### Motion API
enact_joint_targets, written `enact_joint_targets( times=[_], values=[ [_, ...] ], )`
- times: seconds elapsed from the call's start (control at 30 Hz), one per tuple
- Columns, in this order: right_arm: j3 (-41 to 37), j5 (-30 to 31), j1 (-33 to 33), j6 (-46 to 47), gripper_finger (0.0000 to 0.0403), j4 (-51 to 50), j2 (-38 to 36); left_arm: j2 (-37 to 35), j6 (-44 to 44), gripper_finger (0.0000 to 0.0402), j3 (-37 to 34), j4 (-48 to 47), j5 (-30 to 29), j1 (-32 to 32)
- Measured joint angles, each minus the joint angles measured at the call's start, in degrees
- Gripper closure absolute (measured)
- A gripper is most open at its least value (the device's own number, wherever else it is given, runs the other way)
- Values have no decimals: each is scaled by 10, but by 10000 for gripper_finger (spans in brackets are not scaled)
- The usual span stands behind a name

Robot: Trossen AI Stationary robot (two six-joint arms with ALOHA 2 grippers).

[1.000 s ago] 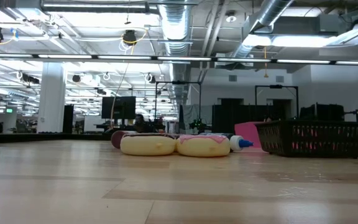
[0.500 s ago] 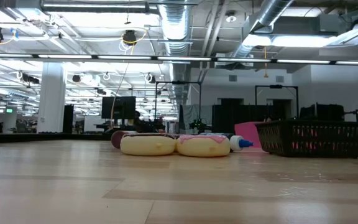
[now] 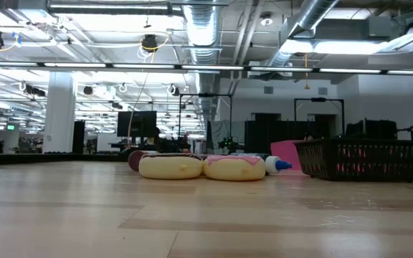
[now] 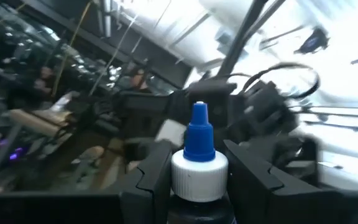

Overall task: Pick & Place Food Item
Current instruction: Put the left blue food coloring bottle into the transparent bin

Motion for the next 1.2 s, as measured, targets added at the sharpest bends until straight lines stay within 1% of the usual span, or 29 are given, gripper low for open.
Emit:
enact_joint_targets(
  times=[0.07, 0.17, 0.37, 0.53, 0.7, 0.83, 1.03, 1.2],
  values=[
    [0, -1, 1, -8, 123, 17, 0, -6, 0, 288, 0, -7, 0, 0],
    [0, -10, 3, -8, 123, 16, 0, -6, -3, 288, 0, -6, 2, 0],
    [0, -12, -10, -10, 123, 17, 0, -6, -9, 288, 0, -3, 4, 0],
    [0, -49, -23, -21, 123, 23, 0, -6, -16, 288, 0, -2, 5, -1],
    [0, -65, -35, -23, 123, 23, 0, -6, -17, 288, 0, 4, 5, -1],
    [0, -109, -44, -23, 125, 23, 0, -7, -15, 288, 6, 3, 5, 0],
    [0, -116, -52, -24, 134, 23, 2, -7, -13, 288, 13, -2, 5, 7],
    [0, -133, -53, -24, 164, 23, 2, -7, -13, 288, 13, -1, 5, 7]
  ],
)
